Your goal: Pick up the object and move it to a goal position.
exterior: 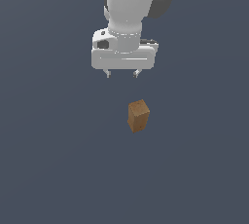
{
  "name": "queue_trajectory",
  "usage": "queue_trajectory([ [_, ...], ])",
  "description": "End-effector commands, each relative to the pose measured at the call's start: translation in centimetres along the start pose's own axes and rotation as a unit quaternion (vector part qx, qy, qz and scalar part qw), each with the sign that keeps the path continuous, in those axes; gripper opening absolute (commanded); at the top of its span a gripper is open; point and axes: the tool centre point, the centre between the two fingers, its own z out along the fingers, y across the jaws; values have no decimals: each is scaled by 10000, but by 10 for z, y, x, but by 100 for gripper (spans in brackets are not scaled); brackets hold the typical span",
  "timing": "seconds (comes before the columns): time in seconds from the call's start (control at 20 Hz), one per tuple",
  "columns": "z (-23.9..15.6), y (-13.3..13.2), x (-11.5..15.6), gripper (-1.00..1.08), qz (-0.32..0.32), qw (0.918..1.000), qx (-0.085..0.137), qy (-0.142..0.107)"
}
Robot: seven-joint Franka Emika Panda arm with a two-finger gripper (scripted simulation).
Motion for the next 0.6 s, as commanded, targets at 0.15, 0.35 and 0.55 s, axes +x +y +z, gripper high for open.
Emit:
queue_trajectory([
  [0.15,28,-19,16,100,-407,9991,69,-15],
  [0.35,57,-39,31,100,-808,9966,151,-23],
  [0.55,81,-56,40,100,-1128,9934,225,-26],
])
